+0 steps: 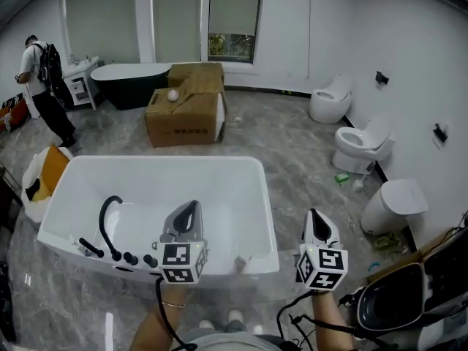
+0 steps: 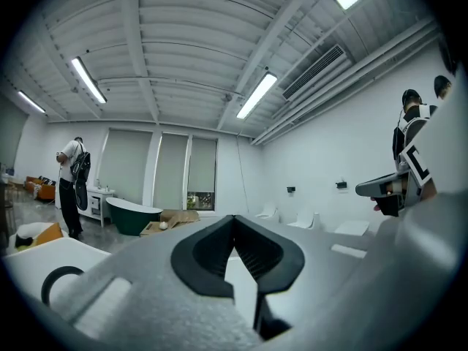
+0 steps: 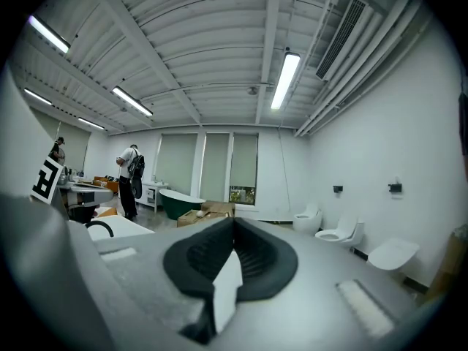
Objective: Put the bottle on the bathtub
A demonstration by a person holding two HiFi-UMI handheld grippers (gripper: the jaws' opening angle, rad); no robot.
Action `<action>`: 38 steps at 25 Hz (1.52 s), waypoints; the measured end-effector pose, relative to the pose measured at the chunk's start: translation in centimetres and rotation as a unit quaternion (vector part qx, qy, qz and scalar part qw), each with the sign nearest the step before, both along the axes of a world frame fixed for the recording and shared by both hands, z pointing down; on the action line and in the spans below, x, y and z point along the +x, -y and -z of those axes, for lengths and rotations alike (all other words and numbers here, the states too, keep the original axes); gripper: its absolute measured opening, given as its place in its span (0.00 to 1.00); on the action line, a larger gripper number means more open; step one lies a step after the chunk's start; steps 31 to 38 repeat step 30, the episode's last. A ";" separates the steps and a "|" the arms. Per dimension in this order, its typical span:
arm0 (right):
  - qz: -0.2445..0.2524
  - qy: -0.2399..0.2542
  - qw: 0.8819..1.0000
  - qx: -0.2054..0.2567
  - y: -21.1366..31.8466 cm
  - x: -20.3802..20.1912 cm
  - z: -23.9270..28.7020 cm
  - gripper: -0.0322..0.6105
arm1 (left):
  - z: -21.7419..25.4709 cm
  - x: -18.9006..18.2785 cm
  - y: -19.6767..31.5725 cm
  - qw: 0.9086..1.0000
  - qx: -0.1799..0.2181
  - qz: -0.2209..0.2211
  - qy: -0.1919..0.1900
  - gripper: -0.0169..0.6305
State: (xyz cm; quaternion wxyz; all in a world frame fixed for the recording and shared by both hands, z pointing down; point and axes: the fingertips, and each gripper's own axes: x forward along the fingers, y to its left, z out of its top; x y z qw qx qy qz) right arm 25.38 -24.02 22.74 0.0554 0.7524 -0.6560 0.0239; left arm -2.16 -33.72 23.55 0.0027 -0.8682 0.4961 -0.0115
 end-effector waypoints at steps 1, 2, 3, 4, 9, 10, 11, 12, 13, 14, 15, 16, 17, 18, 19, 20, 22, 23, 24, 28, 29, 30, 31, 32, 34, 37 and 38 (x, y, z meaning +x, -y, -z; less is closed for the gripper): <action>-0.001 0.001 1.000 -0.002 0.0 0.0 -0.2 0.05 | -0.1 0.1 0.0 1.000 -0.002 -0.001 0.000 0.04; -0.002 0.001 1.000 -0.004 0.0 0.0 -0.4 0.05 | -0.3 0.1 -0.1 1.000 -0.003 -0.002 0.000 0.04; -0.002 0.000 1.000 -0.006 -0.1 0.0 -0.6 0.05 | -0.4 0.0 -0.1 1.000 -0.004 -0.004 0.000 0.04; -0.003 -0.004 1.000 -0.008 -0.1 -0.1 -0.6 0.05 | -0.5 0.0 -0.2 1.000 -0.004 -0.005 0.001 0.04; -0.013 -0.014 1.000 -0.009 -0.4 0.9 -0.1 0.05 | -0.3 0.7 -0.7 1.000 -0.006 -0.010 0.005 0.04; -0.014 -0.007 1.000 -0.009 -0.5 1.1 -0.1 0.05 | -0.3 0.8 -0.8 1.000 -0.006 -0.012 0.006 0.04; -0.015 -0.002 1.000 -0.010 -0.5 1.3 -0.2 0.05 | -0.4 1.0 -0.9 1.000 -0.007 -0.013 0.008 0.04; -0.016 0.002 1.000 -0.011 -0.5 1.5 -0.3 0.05 | -0.4 1.1 -1.0 1.000 -0.008 -0.015 0.009 0.04; -0.017 0.006 1.000 -0.012 -0.5 1.8 -0.3 0.05 | -0.4 1.4 -1.0 1.000 -0.008 -0.016 0.009 0.04; -0.018 0.008 1.000 -0.013 -0.5 2.2 -0.3 0.05 | -0.4 1.7 -1.1 1.000 -0.009 -0.017 0.010 0.04; -0.019 0.010 1.000 -0.014 -0.5 2.5 -0.3 0.05 | -0.3 1.9 -1.1 1.000 -0.009 -0.017 0.011 0.04; -0.020 0.012 1.000 -0.014 -0.5 2.7 -0.3 0.05 | -0.3 2.0 -1.1 1.000 -0.010 -0.017 0.012 0.04; -0.021 0.013 1.000 -0.014 -0.5 2.7 -0.4 0.05 | -0.4 2.0 -1.2 1.000 -0.011 -0.018 0.012 0.04; -0.022 0.013 1.000 -0.015 -0.5 2.5 -0.5 0.05 | -0.5 1.8 -1.2 1.000 -0.011 -0.018 0.011 0.04; -0.023 0.013 1.000 -0.015 -0.5 2.3 -0.7 0.05 | -0.7 1.5 -1.1 1.000 -0.011 -0.018 0.011 0.04; -0.023 0.013 1.000 -0.015 -0.5 2.0 -0.9 0.05 | -0.8 1.2 -1.1 1.000 -0.011 -0.019 0.010 0.04; -0.022 0.014 1.000 -0.017 -0.5 1.8 -0.9 0.05 | -0.9 1.1 -1.1 1.000 -0.012 -0.020 0.008 0.04; -0.022 0.014 1.000 -0.018 -0.5 1.9 -0.9 0.05 | -0.9 1.1 -1.1 1.000 -0.013 -0.020 0.008 0.04; -0.021 0.013 1.000 -0.019 -0.5 1.9 -0.8 0.05 | -0.8 1.2 -1.2 1.000 -0.014 -0.020 0.008 0.04; -0.020 0.010 1.000 -0.022 -0.7 1.5 -1.0 0.05 | -1.0 0.8 -1.3 1.000 -0.017 -0.019 0.007 0.04; -0.020 0.010 0.999 -0.023 -0.8 1.4 -1.1 0.05 | -1.0 0.6 -1.3 1.000 -0.017 -0.019 0.006 0.04; -0.020 0.011 0.999 -0.023 -0.9 1.2 -1.3 0.05 | -1.1 0.4 -1.3 1.000 -0.017 -0.018 0.006 0.04; -0.020 0.011 0.999 -0.023 -0.9 1.2 -1.3 0.05 | -1.1 0.4 -1.3 1.000 -0.017 -0.018 0.006 0.04; -0.020 0.011 0.999 -0.023 -0.9 1.2 -1.3 0.05 | -1.1 0.4 -1.3 1.000 -0.017 -0.018 0.006 0.04; -0.020 0.011 0.999 -0.023 -0.9 1.2 -1.3 0.05 | -1.1 0.4 -1.3 1.000 -0.017 -0.018 0.006 0.04; -0.020 0.011 0.999 -0.023 -0.9 1.2 -1.3 0.05 | -1.1 0.4 -1.3 1.000 -0.017 -0.018 0.006 0.04; -0.020 0.011 0.999 -0.023 -0.9 1.2 -1.3 0.05 | -1.1 0.4 -1.3 1.000 -0.017 -0.018 0.006 0.04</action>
